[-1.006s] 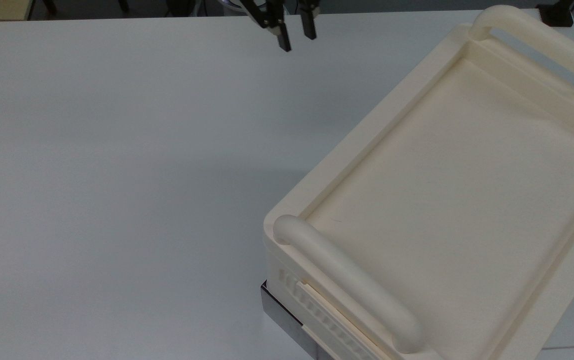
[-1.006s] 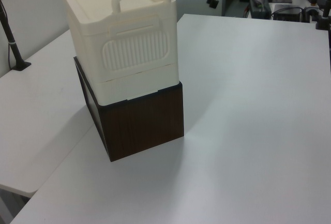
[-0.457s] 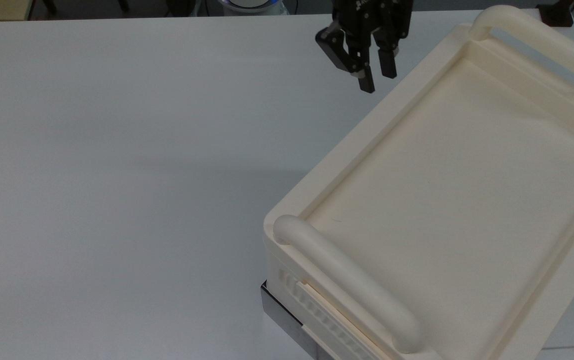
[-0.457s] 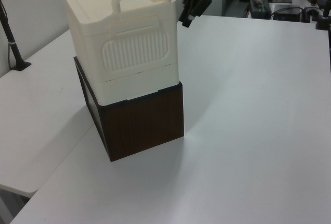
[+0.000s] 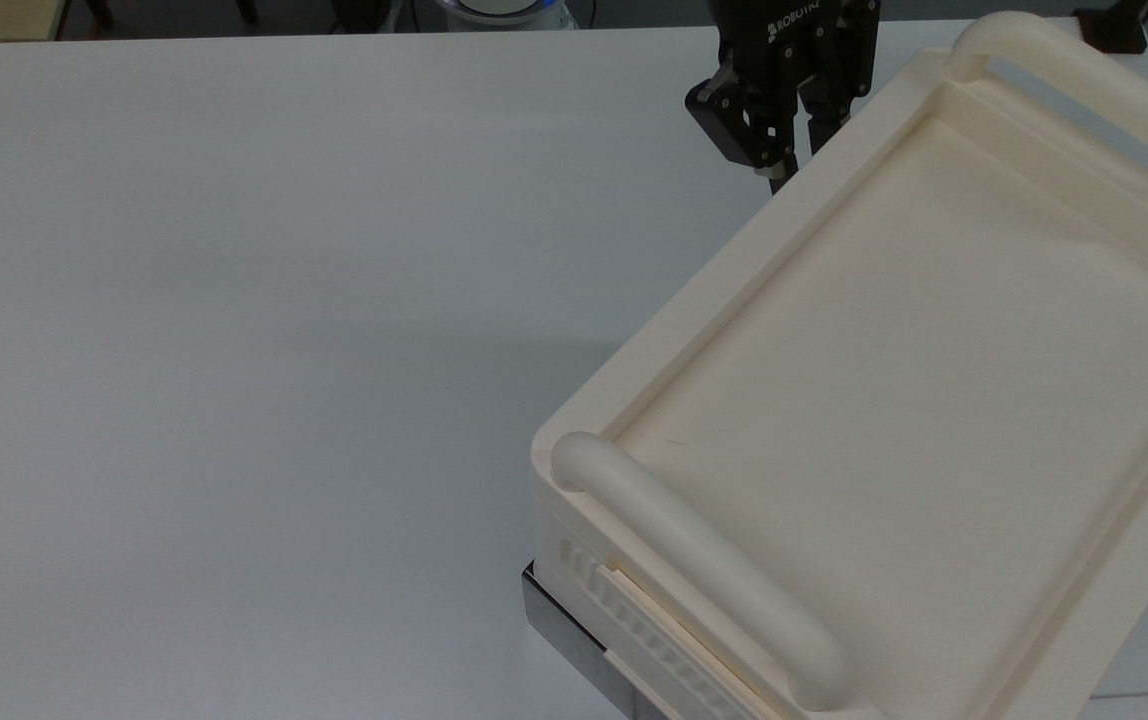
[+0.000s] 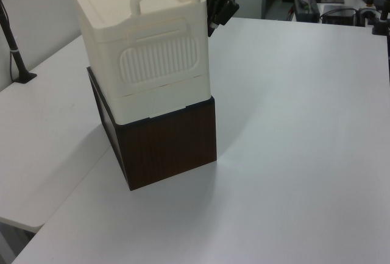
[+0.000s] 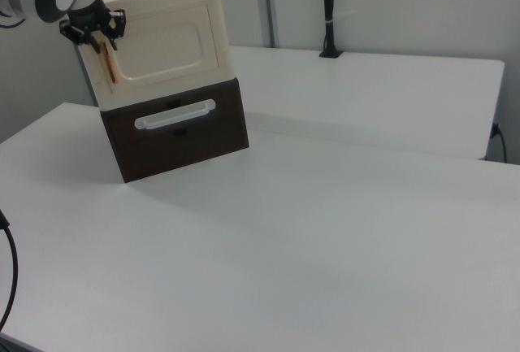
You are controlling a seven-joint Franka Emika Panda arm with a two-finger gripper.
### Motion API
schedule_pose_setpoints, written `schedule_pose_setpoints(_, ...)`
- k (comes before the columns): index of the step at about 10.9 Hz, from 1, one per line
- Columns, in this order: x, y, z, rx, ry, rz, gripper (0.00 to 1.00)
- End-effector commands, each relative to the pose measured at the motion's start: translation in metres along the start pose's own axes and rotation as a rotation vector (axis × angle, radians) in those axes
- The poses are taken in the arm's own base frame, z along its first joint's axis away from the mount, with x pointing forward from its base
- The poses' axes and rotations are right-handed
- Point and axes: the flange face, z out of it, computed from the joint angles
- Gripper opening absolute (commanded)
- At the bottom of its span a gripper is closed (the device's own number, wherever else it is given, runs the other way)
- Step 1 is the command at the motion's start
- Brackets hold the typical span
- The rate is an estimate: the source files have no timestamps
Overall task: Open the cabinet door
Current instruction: 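Move the gripper down to the door's copper handle edge and grasp it, then pull the door edge outward, swinging the door open on its hinge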
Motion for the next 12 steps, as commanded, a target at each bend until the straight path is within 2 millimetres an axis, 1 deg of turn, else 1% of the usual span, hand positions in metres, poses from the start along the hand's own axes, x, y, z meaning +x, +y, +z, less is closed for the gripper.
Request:
schedule_pose_setpoints(1, 0.013, -0.009, 0.013, 0.012, 0.064, -0.018, 0.15)
schedule_pose_setpoints(2, 0.013, -0.011, 0.015, 0.015, 0.062, -0.018, 0.0)
schedule_pose_setpoints(3, 0.012, -0.01, 0.015, 0.016, 0.061, -0.01, 0.0)
schedule_pose_setpoints(4, 0.012, -0.008, 0.01, 0.012, 0.061, 0.008, 0.0)
schedule_pose_setpoints(5, 0.011, -0.01, 0.002, 0.009, 0.061, 0.009, 0.0)
schedule_pose_setpoints(6, 0.004, -0.009, -0.008, 0.004, 0.049, 0.02, 0.0)
schedule_pose_setpoints(8, -0.015, -0.003, -0.026, 0.022, -0.035, 0.094, 0.0)
schedule_pose_setpoints(12, -0.048, 0.023, -0.059, 0.041, -0.176, 0.175, 0.01)
